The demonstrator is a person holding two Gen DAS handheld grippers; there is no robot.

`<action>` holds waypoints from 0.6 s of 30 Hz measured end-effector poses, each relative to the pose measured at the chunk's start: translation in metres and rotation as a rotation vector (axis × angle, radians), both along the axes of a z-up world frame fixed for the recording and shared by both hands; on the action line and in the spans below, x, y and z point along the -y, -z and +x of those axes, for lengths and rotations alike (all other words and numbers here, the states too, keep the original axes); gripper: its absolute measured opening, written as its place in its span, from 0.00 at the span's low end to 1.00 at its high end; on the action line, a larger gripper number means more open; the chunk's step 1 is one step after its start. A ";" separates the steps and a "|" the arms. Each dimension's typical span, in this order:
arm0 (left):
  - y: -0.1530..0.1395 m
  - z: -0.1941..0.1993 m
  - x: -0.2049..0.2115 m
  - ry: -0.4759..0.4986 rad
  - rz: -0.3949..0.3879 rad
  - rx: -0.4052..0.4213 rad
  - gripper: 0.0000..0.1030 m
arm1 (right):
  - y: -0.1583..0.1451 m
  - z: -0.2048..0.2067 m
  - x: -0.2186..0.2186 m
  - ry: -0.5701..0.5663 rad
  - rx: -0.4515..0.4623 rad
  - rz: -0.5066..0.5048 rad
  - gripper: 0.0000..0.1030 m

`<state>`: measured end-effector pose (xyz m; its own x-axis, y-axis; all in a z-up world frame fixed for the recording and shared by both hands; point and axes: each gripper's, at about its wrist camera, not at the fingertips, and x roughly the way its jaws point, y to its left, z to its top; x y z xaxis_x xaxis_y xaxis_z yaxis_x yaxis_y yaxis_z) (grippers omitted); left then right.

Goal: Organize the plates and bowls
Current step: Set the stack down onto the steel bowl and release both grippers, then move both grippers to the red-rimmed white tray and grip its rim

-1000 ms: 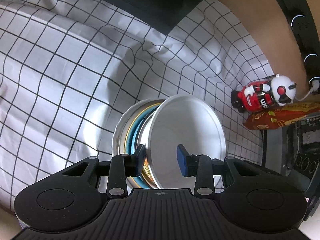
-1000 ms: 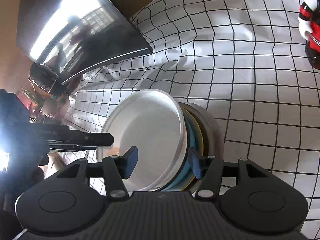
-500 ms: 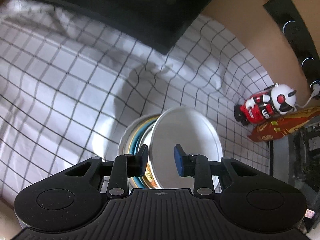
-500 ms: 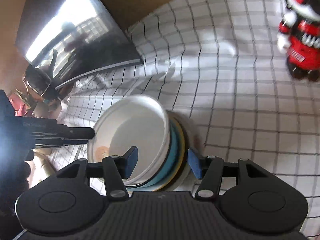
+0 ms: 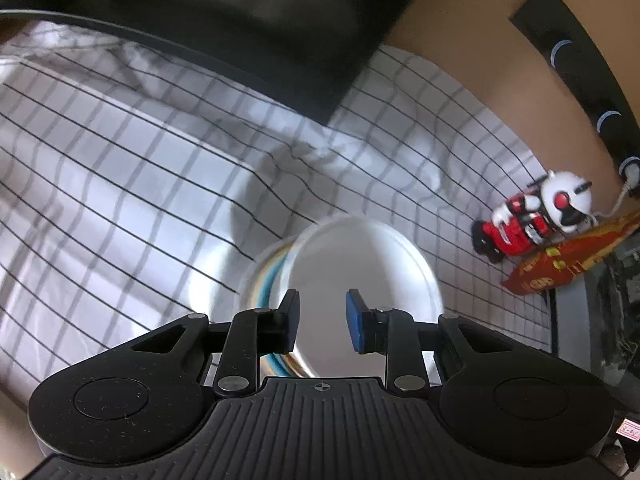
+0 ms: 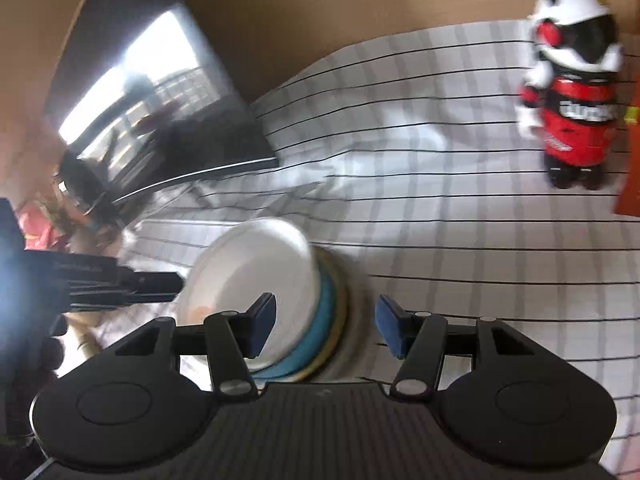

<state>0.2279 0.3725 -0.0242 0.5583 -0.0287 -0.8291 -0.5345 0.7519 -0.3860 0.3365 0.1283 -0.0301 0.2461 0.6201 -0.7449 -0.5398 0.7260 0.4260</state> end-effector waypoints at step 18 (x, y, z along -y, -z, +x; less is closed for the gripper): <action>0.050 0.002 -0.029 0.094 -0.116 -0.054 0.25 | 0.019 0.000 -0.067 -0.093 -0.034 -0.139 0.35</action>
